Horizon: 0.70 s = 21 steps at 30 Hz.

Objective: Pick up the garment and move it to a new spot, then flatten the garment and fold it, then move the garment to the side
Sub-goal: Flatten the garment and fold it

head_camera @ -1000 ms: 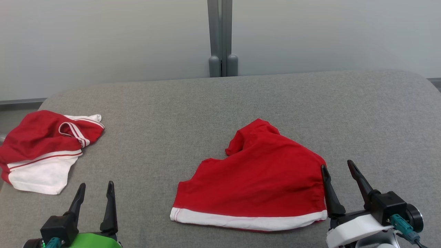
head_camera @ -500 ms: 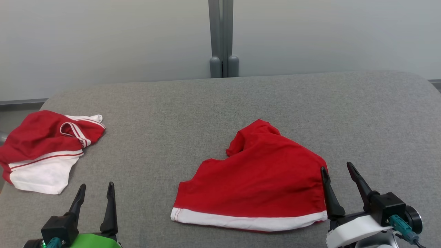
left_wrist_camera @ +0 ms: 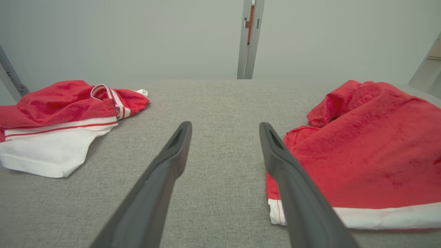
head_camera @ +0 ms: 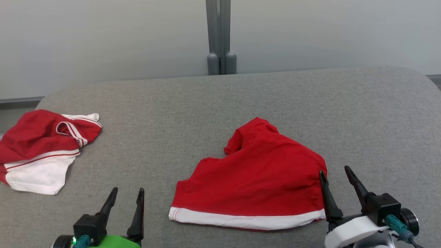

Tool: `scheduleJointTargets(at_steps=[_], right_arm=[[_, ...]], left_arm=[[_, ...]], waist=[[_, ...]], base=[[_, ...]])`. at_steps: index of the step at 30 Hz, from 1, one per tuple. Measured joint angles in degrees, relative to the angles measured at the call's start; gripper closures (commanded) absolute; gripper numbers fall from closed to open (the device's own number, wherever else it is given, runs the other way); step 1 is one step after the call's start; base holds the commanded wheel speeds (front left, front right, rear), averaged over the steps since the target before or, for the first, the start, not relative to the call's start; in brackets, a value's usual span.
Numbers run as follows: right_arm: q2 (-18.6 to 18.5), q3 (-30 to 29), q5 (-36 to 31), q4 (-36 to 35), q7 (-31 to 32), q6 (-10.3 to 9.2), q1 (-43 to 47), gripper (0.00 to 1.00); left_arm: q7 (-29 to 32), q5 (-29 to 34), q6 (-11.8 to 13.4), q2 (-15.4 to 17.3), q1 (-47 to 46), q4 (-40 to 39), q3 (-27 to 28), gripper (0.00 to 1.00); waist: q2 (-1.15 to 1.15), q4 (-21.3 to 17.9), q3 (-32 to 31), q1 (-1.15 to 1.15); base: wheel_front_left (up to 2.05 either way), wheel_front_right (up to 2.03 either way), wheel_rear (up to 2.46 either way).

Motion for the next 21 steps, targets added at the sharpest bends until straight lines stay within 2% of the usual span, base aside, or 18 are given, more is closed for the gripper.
scheduleJointTargets(at_steps=[21], right_arm=[[0.0, 0.1, 0.9, 15.5, -0.4, 0.00, -3.7, 0.00]], left_arm=[[-1.1, 0.2, -5.5, -5.5, -6.9, 19.5, -7.5, 0.00]], waist=[[0.00, -2.3, 5.0, 0.00]], base=[[0.00, 0.00, 0.00]])
